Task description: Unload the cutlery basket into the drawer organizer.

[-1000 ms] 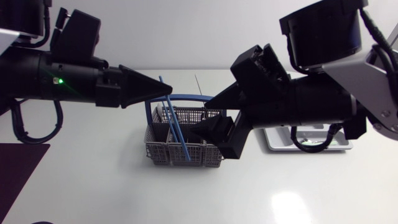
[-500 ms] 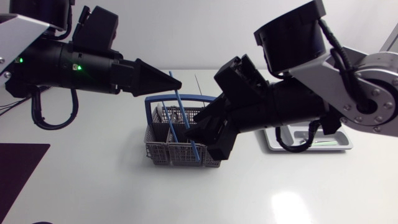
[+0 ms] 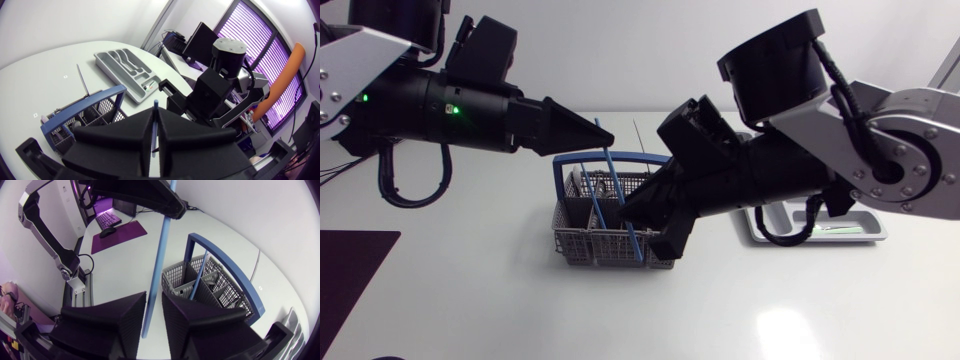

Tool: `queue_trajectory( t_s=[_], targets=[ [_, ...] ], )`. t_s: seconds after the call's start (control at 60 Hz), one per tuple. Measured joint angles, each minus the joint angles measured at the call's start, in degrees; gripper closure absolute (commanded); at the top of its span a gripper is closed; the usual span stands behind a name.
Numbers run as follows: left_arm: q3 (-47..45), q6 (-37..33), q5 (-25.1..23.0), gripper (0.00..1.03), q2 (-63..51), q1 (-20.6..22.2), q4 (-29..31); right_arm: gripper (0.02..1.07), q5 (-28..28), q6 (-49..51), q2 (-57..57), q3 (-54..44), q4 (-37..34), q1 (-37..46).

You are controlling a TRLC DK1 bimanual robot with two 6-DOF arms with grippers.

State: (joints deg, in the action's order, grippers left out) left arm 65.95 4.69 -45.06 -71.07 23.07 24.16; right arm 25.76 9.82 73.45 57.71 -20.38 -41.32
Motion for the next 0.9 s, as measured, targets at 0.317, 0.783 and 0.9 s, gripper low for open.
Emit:
queue_trajectory(
  t_s=[0.317,0.783,0.9],
  targets=[
    [0.0,0.3,-1.5,0.68,0.0,-1.6,0.2,1.01,-0.3,-1.8,0.1,-0.1,1.1,0.0],
    [10.8,5.0,-1.4,0.25,1.6,-13.9,-3.7,1.01,0.2,-1.7,-5.7,-3.7,-1.8,-0.6],
    [10.5,3.9,-1.4,0.25,3.8,-16.6,-3.1,1.01,0.2,-1.7,-9.5,-4.6,-3.3,3.3]
  ],
)
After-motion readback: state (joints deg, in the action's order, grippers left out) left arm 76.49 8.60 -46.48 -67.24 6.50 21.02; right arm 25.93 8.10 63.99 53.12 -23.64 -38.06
